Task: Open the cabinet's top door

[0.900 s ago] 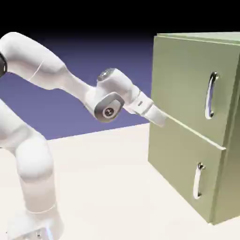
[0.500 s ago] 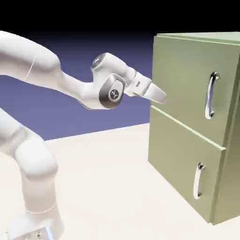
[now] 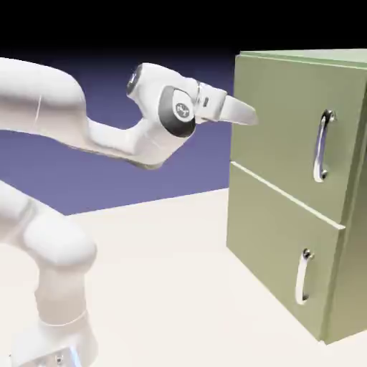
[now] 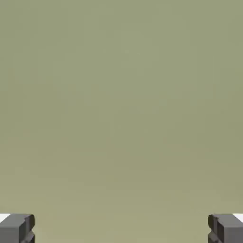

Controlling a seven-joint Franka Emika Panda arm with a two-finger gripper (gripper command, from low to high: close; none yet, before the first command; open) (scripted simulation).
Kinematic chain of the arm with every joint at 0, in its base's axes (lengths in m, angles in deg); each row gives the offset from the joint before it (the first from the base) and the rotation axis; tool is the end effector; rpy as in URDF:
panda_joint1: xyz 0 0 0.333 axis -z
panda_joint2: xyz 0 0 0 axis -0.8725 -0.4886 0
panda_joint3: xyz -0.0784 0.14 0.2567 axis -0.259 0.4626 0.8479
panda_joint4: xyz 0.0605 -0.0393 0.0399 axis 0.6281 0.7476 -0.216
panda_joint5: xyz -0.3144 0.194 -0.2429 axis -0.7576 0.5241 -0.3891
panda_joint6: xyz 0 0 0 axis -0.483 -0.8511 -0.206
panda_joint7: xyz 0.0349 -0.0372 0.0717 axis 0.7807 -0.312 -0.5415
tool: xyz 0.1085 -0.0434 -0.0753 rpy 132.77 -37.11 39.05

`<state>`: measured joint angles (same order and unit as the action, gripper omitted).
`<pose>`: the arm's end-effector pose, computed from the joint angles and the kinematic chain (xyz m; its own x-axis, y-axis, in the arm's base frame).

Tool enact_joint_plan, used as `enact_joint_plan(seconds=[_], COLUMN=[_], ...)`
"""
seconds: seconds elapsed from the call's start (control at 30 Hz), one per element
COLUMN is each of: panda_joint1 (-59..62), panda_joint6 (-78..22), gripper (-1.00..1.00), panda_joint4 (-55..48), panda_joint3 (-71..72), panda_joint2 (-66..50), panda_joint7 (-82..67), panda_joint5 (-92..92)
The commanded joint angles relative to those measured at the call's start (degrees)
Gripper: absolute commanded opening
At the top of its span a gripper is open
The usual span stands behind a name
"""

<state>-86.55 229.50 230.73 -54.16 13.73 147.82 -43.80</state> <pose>0.4520 0.0082 0.5695 0.2925 -0.6166 0.7310 -0.1616 -0.7853 -0.5977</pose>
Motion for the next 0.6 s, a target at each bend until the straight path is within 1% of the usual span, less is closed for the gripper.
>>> enact_joint_plan(seconds=[0.0, 0.57], panda_joint1=[-0.89, -16.03], panda_joint6=[-0.05, -0.97], gripper=[1.00, 1.00], panda_joint4=[-0.50, -8.95], panda_joint3=[-1.07, -19.22], panda_joint2=[0.46, 8.36], panda_joint7=[1.67, 30.02], panda_joint5=[-2.50, -44.86])
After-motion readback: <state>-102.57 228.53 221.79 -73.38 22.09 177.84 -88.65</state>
